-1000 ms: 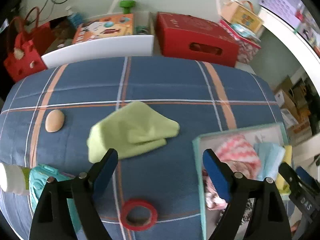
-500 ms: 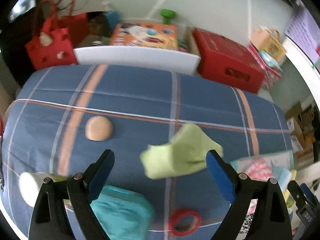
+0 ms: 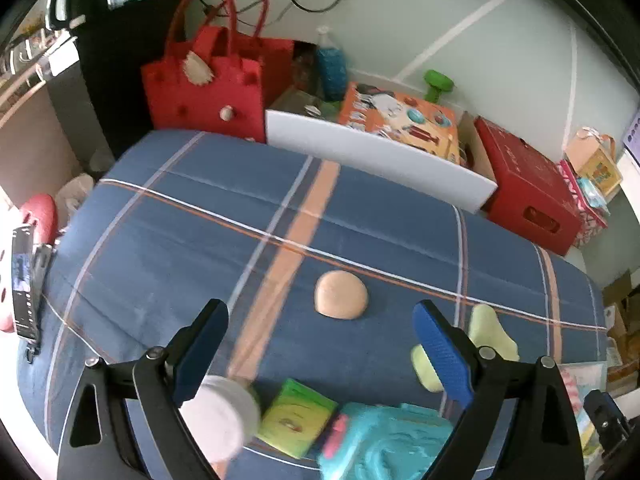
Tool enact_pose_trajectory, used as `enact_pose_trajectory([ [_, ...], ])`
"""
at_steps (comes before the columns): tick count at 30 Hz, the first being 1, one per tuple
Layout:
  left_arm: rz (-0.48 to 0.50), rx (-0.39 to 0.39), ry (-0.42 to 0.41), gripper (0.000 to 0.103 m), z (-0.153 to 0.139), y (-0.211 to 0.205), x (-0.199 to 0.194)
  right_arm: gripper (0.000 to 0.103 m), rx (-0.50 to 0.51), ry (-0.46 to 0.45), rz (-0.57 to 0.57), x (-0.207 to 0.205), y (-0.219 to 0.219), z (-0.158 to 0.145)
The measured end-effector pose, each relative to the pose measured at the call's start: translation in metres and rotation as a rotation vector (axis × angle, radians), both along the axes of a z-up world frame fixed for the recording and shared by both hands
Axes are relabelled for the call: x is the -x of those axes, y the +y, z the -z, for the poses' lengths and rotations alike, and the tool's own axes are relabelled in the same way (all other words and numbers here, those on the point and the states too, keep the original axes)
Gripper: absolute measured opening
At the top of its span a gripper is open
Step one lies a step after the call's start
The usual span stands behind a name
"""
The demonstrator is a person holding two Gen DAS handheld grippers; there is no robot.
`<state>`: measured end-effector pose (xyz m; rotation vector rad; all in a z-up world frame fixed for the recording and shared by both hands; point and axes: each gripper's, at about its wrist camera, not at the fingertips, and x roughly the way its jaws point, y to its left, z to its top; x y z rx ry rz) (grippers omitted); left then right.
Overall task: Organize soft objects
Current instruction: 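Move both tools back toward the green cloth on the bed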
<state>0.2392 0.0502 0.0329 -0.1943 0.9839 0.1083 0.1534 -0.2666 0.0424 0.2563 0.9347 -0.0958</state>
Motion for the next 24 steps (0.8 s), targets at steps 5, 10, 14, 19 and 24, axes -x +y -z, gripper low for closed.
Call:
enact_pose_trajectory([
  [5,0.007,0.033,-0.024,0.094,-0.004,0.013,0.000,0.103,-0.025,0.019,-0.076,-0.017,0.038,0.015],
  [10,0.024,0.077,0.010,0.094,0.004,0.018,-0.007,0.103,-0.028,0.072,-0.121,-0.033,0.062,0.036],
  [14,0.059,0.117,0.044,0.094,0.014,0.015,-0.017,0.103,-0.033,0.088,-0.118,-0.040,0.064,0.045],
  [19,0.073,0.145,0.078,0.094,0.029,0.011,-0.029,0.099,0.013,0.083,-0.140,-0.048,0.072,0.044],
  [24,0.082,0.112,0.104,0.094,0.040,0.005,-0.039,0.091,0.033,0.110,-0.162,-0.060,0.079,0.048],
])
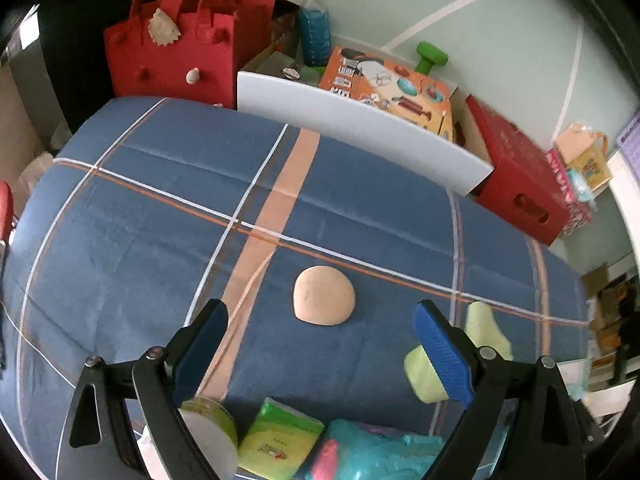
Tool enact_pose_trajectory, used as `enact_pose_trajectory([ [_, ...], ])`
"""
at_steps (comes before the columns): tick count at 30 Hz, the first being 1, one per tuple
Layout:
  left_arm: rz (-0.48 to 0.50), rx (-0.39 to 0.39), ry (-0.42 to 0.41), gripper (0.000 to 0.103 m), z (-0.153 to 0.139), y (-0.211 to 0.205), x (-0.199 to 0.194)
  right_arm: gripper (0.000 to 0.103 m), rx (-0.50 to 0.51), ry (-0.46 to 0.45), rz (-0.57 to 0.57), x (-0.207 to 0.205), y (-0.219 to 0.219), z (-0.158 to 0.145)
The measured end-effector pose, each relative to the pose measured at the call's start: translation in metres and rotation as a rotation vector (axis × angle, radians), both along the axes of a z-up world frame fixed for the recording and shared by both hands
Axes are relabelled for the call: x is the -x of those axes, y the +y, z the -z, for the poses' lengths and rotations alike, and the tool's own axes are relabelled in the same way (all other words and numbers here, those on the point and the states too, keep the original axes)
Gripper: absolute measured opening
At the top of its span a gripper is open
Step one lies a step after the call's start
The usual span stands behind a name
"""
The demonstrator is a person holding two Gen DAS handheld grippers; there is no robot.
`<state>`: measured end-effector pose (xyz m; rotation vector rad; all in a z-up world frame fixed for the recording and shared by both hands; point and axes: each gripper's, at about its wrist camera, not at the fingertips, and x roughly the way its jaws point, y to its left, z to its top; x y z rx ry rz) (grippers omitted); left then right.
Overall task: Organize soft objects
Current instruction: 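Move both tools back toward the green cloth on the bed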
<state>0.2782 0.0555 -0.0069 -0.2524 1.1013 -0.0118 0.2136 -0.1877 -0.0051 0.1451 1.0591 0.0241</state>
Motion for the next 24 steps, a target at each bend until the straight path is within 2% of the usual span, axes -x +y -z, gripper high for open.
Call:
enact_pose_trajectory([
  [2,0.025,-0.007,0.000,0.094,0.002,-0.007,-0.004,0.086,0.015,0.011,-0.004,-0.006,0.001,0.003],
  [7,0.069,-0.004,-0.005,0.092,0.010,-0.020,-0.013,0.083,0.021,0.036,-0.027,-0.019,0.002,0.014],
  [9,0.084,0.006,0.013,0.084,0.017,-0.024,-0.017,0.082,0.018,0.050,-0.034,-0.022,0.003,0.021],
  [17,0.058,0.033,0.073,0.082,0.039,-0.015,-0.028,0.078,0.001,0.083,-0.046,-0.029,0.002,0.040],
  [19,0.053,0.045,0.078,0.082,0.042,-0.013,-0.030,0.074,-0.006,0.089,-0.049,-0.029,0.003,0.043],
  [22,0.057,0.015,0.083,0.082,0.045,-0.010,-0.032,0.070,-0.008,0.097,-0.052,-0.030,0.004,0.047],
  [24,0.044,0.030,0.094,0.082,0.048,-0.006,-0.033,0.067,-0.005,0.103,-0.056,-0.030,0.005,0.049],
])
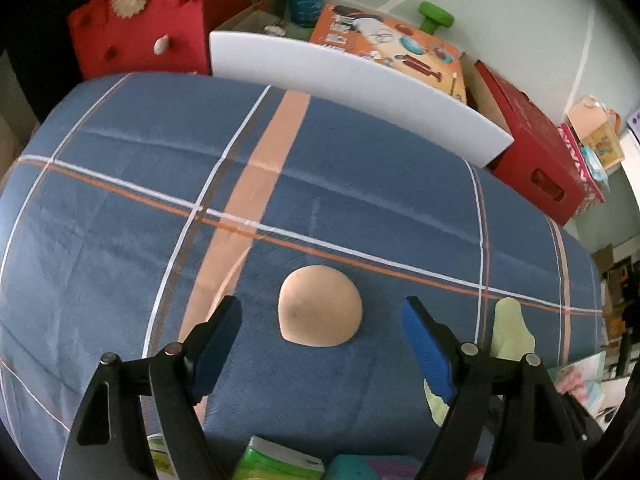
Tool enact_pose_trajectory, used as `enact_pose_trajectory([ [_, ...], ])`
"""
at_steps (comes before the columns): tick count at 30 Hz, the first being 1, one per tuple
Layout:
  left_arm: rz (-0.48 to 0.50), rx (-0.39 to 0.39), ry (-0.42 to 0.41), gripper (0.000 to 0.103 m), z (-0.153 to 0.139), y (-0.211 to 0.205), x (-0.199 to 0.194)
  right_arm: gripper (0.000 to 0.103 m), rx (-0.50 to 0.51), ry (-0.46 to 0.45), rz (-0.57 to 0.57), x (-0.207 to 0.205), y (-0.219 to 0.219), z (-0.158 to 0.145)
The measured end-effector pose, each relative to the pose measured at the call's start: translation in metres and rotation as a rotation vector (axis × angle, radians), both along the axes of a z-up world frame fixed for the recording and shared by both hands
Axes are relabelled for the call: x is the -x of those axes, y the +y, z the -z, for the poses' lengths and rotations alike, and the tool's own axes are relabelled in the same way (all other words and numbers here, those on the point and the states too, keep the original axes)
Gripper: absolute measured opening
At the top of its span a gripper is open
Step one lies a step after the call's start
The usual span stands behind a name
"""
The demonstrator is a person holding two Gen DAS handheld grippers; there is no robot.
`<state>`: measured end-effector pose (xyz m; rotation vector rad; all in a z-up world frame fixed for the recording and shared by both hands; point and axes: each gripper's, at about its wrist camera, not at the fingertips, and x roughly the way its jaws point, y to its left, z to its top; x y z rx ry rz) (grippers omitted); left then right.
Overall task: Organize soft objects
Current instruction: 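Move both tools back toward the green cloth on the bed, then grasp the tan round bun with left tool while right tool grasps green cloth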
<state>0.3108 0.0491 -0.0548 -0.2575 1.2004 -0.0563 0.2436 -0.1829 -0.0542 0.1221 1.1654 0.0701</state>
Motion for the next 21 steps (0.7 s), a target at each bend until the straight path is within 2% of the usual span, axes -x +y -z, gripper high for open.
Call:
enact_pose_trajectory([
  [7,0.030,-0.011,0.028,0.082,0.013,-0.004,-0.005,0.040,-0.005,0.014,-0.025,0.000,0.005,0.004],
  [13,0.030,-0.028,0.040,0.080,0.023,-0.006,-0.011,0.033,-0.002,0.028,-0.042,-0.001,0.009,0.008],
  [17,0.036,-0.048,0.031,0.068,0.025,-0.009,-0.012,0.029,-0.005,0.033,-0.037,-0.001,0.009,0.010],
  [19,0.043,-0.070,0.032,0.056,0.026,-0.010,-0.012,0.022,-0.008,0.033,-0.035,-0.001,0.008,0.009],
  [21,0.049,-0.076,0.027,0.050,0.026,-0.011,-0.011,0.016,-0.014,0.029,-0.033,0.000,0.007,0.008],
])
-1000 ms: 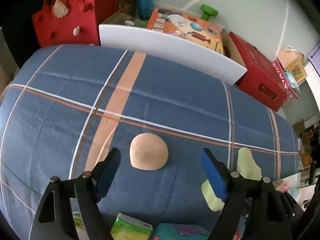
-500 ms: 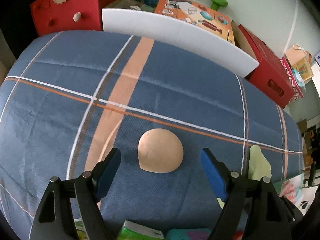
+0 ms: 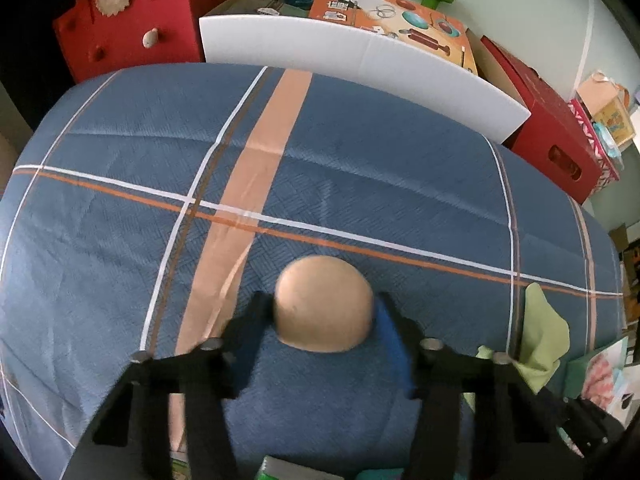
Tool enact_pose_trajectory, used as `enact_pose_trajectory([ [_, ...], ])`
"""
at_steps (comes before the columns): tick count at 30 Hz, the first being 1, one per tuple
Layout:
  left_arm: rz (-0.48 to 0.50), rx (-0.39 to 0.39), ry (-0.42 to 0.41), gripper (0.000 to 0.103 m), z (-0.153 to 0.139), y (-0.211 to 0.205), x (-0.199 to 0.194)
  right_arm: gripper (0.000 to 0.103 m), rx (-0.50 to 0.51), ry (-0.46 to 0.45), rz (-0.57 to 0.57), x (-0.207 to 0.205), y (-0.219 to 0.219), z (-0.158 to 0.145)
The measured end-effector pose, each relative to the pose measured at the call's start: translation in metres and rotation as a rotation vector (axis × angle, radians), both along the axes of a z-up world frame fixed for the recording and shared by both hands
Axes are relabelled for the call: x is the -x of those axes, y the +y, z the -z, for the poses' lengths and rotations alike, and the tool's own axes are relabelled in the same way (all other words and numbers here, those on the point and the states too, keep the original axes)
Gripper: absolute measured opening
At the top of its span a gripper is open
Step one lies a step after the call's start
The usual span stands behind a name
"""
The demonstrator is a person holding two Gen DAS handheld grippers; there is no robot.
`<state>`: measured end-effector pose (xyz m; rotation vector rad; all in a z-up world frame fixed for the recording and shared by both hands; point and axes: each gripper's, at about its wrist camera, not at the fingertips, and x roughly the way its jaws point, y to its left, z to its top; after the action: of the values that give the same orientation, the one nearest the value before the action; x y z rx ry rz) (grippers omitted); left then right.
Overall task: Organize soft objects
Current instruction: 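Grasp the tan round bun with left tool while right tool grasps green cloth, then carry bun and green cloth into the white tray and open both tools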
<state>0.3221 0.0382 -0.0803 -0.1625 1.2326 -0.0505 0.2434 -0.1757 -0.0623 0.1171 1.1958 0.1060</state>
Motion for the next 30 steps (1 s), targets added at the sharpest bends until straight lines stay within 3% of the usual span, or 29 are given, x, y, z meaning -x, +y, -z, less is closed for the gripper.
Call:
enact_pose_trajectory([
  [3,0.008,0.018,-0.008,0.048,0.000,-0.003,-0.001,0.009,-0.013,-0.004,0.000,0.001,-0.002,-0.001],
  [9,0.022,0.021,-0.025,0.048,-0.010,-0.002,0.004,0.005,-0.027,-0.021,0.004,0.005,-0.006,-0.008],
  [30,0.039,-0.004,-0.221,0.048,-0.120,-0.009,0.074,0.005,-0.032,-0.186,0.056,0.078,-0.032,-0.075],
])
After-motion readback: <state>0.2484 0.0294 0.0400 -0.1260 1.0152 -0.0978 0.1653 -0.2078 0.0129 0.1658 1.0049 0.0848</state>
